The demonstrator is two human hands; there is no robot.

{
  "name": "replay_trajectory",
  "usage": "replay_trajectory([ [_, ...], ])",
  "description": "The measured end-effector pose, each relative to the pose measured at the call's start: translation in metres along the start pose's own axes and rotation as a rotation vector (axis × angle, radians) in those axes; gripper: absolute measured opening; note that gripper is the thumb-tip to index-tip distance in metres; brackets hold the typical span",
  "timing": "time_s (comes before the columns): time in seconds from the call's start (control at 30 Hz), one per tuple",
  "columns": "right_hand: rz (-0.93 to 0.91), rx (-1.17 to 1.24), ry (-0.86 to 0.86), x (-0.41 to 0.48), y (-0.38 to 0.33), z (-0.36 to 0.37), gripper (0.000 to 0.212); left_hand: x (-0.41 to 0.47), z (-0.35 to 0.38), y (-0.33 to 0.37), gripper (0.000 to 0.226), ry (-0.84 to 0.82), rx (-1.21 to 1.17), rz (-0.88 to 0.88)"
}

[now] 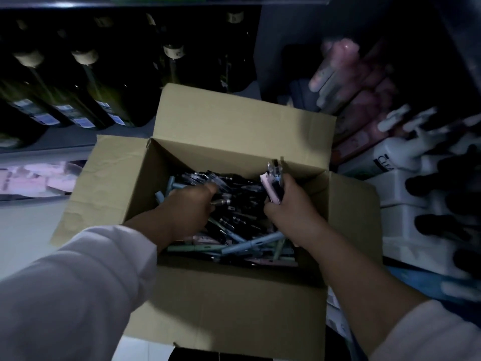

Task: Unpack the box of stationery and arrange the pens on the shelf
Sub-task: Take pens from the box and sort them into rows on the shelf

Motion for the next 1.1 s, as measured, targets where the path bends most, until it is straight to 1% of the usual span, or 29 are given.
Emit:
replay_trajectory([
  [0.13,-0.003,0.059,0.047,-0.017,-0.02,-0.016,0.032,-0.014,-0.024,0.018,0.037,-0.061,-0.263,-0.104],
  [0.27,-0.002,0.084,0.058,-0.038,-0.044,-0.028,0.028,-0.031,-0.049,0.032,0.043,-0.116,-0.315,-0.156],
  [0.37,-0.005,0.127,0.09,-0.058,-0.064,-0.039,0.031,-0.046,-0.069,0.045,0.035,-0.116,-0.492,-0.14],
  [0.47,0.041,0.277,0.104,-0.078,-0.083,-0.051,0.04,-0.062,-0.093,0.065,0.023,-0.115,-0.624,-0.115],
  [0.53,0.053,0.409,0.103,-0.092,-0.094,-0.057,0.037,-0.072,-0.109,0.08,0.014,-0.118,-0.689,-0.11],
  [0.6,0.057,0.51,0.107,-0.104,-0.105,-0.062,0.032,-0.081,-0.125,0.096,0.014,-0.101,-0.722,-0.098],
  [0.7,0.085,0.678,0.125,-0.119,-0.12,-0.069,0.03,-0.094,-0.146,0.116,0.016,-0.098,-0.84,-0.064],
  [0.77,0.104,0.81,0.144,-0.131,-0.13,-0.076,0.029,-0.103,-0.16,0.131,0.013,-0.12,-0.867,-0.047],
  [0.87,0.119,0.974,0.157,-0.156,-0.146,-0.09,0.021,-0.116,-0.178,0.154,0.012,-0.164,-0.867,-0.021],
  [0.93,0.101,1.025,0.181,-0.173,-0.154,-0.102,0.024,-0.123,-0.188,0.17,0.011,-0.202,-0.867,0.005],
  [1.0,0.088,1.071,0.245,-0.189,-0.157,-0.114,0.036,-0.131,-0.195,0.188,0.011,-0.243,-0.856,0.036],
  [1.03,0.088,1.101,0.277,-0.197,-0.158,-0.119,0.038,-0.136,-0.198,0.198,0.011,-0.263,-0.85,0.05],
  [1.1,0.06,1.152,0.352,-0.22,-0.16,-0.133,0.029,-0.142,-0.202,0.222,0.01,-0.303,-0.836,0.076],
])
Point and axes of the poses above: each hand's wrist, its own x-axis towards the middle knuckle, its own z-axis out of the palm, y = z × x, the point moved 2 cm from there along x, towards the middle knuckle, and after that the axes turned 4 degrees about -y, right-handed, at the moved point
